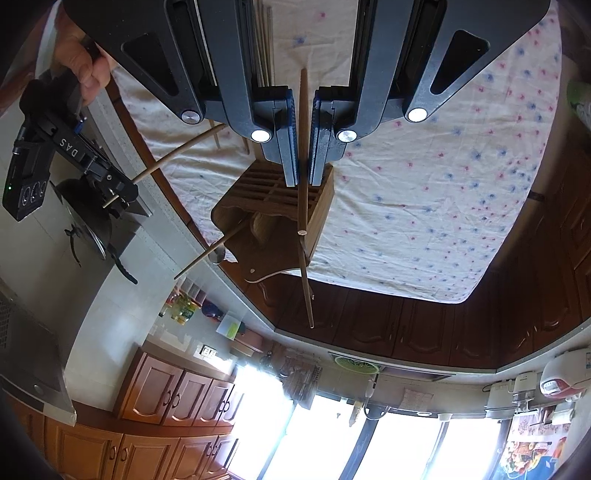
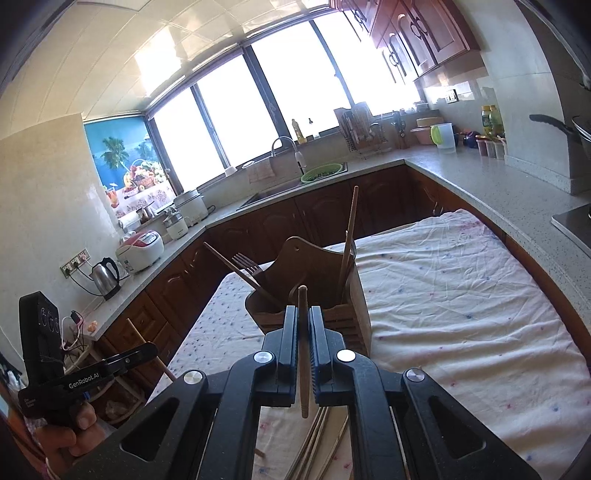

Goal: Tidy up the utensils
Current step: 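Carry the chopsticks over the caddy and lower them into its slots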

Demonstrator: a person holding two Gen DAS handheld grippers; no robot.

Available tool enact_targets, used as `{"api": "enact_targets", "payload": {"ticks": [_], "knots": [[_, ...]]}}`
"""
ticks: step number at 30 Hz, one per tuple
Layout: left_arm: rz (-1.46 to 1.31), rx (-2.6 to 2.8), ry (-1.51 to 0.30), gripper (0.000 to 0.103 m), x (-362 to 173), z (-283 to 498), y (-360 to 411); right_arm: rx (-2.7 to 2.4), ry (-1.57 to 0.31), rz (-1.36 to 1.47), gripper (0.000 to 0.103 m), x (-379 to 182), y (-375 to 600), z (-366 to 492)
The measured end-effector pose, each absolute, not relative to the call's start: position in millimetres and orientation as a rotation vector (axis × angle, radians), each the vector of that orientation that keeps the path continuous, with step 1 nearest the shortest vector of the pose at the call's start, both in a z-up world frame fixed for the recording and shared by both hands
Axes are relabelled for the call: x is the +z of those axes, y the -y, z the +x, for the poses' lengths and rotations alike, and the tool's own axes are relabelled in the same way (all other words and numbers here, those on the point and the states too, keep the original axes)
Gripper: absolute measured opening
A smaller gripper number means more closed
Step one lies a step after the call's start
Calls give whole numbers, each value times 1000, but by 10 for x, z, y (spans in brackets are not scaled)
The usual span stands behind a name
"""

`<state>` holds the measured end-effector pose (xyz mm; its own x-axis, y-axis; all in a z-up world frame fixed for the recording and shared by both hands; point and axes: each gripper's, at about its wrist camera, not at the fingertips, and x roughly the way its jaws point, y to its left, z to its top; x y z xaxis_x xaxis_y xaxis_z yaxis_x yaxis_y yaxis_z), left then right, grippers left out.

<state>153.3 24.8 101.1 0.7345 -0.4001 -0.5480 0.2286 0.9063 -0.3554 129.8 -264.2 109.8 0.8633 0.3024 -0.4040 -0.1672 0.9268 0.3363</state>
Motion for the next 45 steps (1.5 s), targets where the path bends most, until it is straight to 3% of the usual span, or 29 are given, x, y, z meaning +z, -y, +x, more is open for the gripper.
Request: {"api": "enact_targets", "payload": {"ticks": [14,30,36,45], "knots": [[-263,-349,-568,5,1357,1654,-226,240,-423,296,6,1256,2728,1350],[-255,-329,-353,5,2071,2168,-115,202,-223,284,5,1971,2866,1751],[-284,-297,-358,5,1926,2507,-46,176,-208,287,5,1950,2865,2099],[-288,-273,-413,5,1347,2692,39,151,-286,300,6,1344,2769,2419]]}}
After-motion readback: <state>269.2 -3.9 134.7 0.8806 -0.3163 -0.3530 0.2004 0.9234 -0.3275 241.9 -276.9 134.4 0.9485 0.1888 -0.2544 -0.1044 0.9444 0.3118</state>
